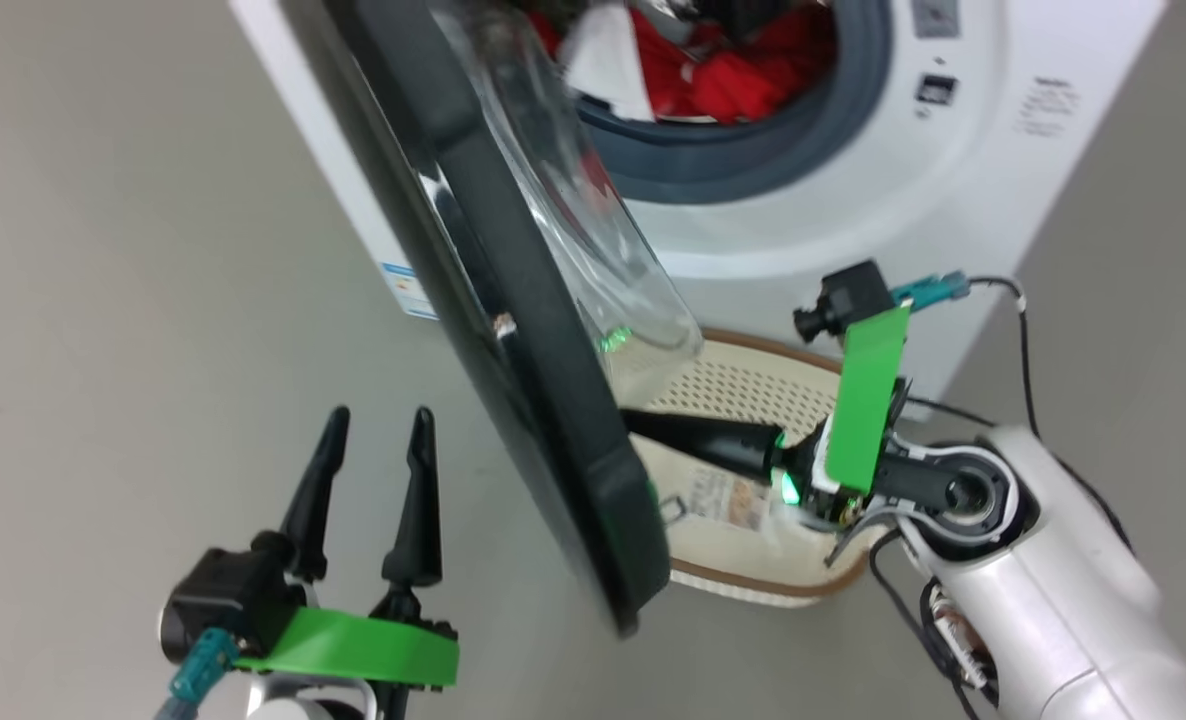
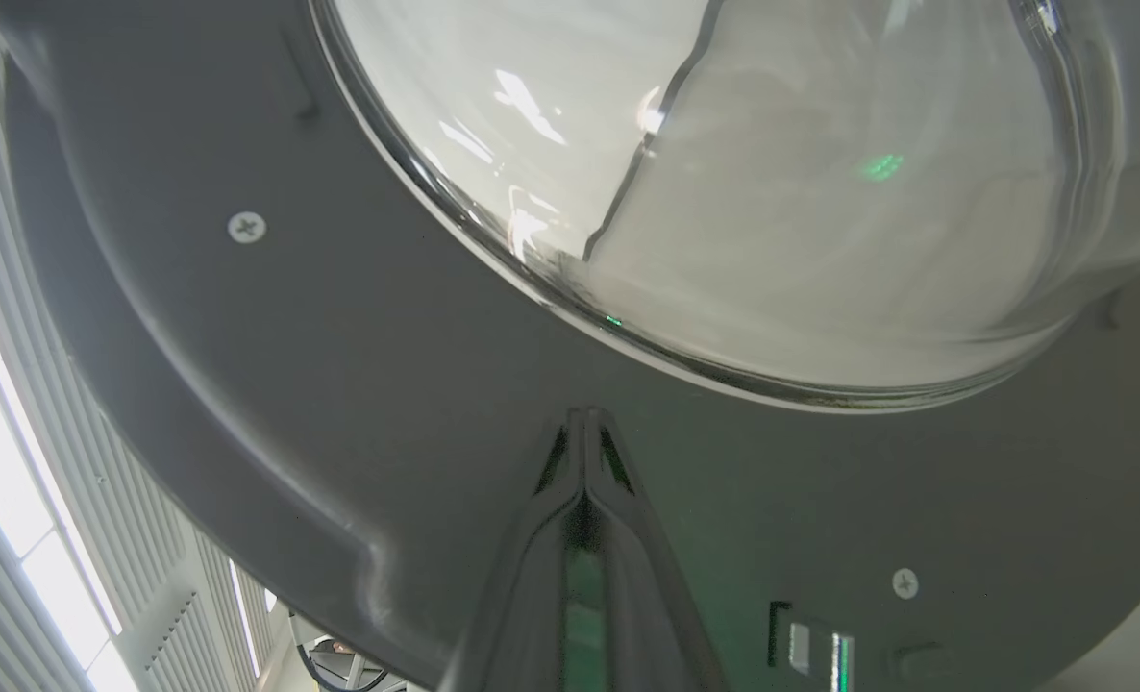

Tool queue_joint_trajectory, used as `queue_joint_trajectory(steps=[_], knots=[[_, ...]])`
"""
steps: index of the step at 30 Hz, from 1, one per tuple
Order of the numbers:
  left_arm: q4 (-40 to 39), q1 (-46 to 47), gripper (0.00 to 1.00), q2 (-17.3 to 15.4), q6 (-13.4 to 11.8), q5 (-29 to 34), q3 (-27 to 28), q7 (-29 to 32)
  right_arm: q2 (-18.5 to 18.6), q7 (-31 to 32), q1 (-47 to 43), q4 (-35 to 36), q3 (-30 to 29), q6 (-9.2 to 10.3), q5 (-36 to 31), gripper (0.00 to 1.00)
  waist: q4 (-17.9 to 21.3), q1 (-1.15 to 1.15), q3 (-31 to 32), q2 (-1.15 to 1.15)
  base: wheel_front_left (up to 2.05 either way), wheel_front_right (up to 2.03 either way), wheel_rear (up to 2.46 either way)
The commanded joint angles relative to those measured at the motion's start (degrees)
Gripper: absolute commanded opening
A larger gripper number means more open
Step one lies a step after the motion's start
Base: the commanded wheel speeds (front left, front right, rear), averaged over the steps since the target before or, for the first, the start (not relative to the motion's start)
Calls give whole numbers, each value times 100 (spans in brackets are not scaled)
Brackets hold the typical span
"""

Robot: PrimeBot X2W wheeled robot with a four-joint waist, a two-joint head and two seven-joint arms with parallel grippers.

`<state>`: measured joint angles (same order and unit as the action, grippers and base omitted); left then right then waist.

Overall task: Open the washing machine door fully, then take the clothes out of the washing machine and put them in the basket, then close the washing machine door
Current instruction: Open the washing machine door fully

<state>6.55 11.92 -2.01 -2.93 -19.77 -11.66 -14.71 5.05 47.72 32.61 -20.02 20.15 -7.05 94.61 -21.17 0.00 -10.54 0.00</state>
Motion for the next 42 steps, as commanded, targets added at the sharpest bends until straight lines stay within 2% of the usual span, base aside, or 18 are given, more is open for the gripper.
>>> queue_joint_trajectory(steps=[1, 10, 20, 28, 30, 31, 35, 39, 42], knots=[[-96, -13, 100, -87, 30, -32, 178, -29, -186, -5, -57, 153, 141, -44, -54, 0, -377, 0, 345, 0, 0, 0, 0], [-32, -158, 100, -87, 25, 1, 169, -29, -209, -130, -192, -34, 288, -44, -54, 0, -928, 0, 542, 0, 0, 0, 0], [-123, -315, 100, -87, -64, -65, 292, -29, -216, -181, -35, -152, 585, -44, 8, 0, -967, 0, 517, 0, 0, 0, 0], [-107, -335, 100, -87, -89, -84, 283, -29, -216, -441, -33, -123, 491, -44, -47, 0, -939, 0, 555, 0, 0, 0, 0], [-84, -335, 100, -87, -76, -78, 292, -29, -198, -572, -51, -41, 431, -44, -168, 73, -932, 0, 568, 0, 0, 0, 0], [-69, -331, 100, -87, -65, -73, 302, -29, -165, -646, -78, 23, 399, -44, -238, 100, -929, 0, 570, 0, 0, 0, 0], [-40, -318, 100, -87, -58, -33, 340, -29, -69, -1093, -200, 221, 195, -44, -466, 100, -921, 0, 590, 0, 0, 0, 0], [-18, -339, 100, -87, -63, -25, 396, -29, 135, -1985, -434, 528, 69, -44, -1053, 100, -909, 0, 633, 0, 0, 0, 0], [-3, -363, 100, -87, -41, -64, 441, -29, 371, -2775, -606, 601, 212, -44, -1709, 100, -895, 0, 671, 0, 0, 0, 0]])
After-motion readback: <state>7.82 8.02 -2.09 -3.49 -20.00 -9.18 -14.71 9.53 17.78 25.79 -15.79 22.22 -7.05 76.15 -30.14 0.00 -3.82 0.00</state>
